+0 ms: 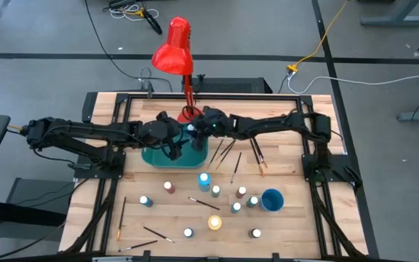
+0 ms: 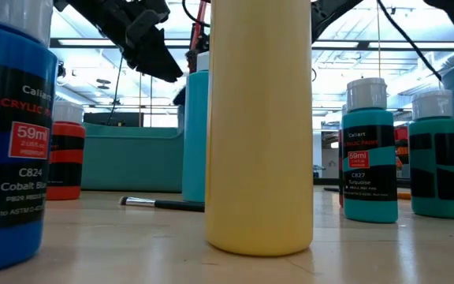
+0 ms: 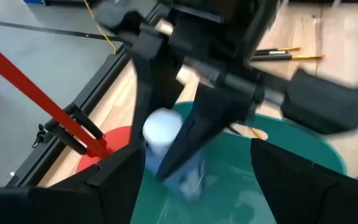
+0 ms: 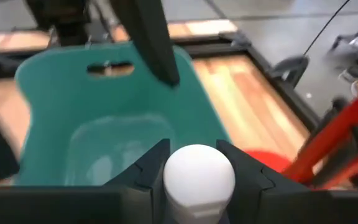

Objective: Pick & Place Paint Supplies
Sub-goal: Put the large purple paint bottle into the green bin

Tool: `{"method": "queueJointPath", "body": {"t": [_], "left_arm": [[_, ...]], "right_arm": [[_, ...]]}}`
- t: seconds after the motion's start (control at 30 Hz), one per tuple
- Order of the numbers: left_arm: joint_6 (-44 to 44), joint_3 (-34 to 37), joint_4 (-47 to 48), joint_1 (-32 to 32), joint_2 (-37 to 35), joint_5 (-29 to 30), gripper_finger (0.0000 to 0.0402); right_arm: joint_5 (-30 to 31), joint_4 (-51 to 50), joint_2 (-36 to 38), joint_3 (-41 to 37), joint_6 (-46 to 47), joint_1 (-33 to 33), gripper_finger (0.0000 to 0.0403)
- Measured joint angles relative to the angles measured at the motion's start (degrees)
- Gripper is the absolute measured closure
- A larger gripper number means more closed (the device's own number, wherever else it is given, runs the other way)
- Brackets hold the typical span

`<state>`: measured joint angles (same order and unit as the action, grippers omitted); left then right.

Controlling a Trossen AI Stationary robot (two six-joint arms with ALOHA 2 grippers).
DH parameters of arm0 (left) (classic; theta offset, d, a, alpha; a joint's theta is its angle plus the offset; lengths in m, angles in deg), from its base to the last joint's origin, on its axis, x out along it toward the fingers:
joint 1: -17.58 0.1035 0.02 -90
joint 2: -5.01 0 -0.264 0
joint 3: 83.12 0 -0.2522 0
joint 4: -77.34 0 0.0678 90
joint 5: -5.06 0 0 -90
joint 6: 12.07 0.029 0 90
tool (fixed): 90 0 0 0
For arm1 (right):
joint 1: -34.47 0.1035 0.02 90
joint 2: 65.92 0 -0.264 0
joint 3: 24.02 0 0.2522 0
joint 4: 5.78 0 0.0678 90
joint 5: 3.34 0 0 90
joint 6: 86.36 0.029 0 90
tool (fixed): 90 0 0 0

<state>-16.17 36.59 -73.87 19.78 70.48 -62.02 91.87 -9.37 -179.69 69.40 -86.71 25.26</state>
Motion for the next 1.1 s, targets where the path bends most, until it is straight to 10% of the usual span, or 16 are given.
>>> {"method": "queueJointPath", "body": {"t": [1.1], "left_arm": [[-0.15,0.01,1.03,-0.02,0.0,-3.39,0.0109]], "right_arm": [[1.22,-1.46,0.28,-1.61,-0.26,0.12,0.0194]]}}
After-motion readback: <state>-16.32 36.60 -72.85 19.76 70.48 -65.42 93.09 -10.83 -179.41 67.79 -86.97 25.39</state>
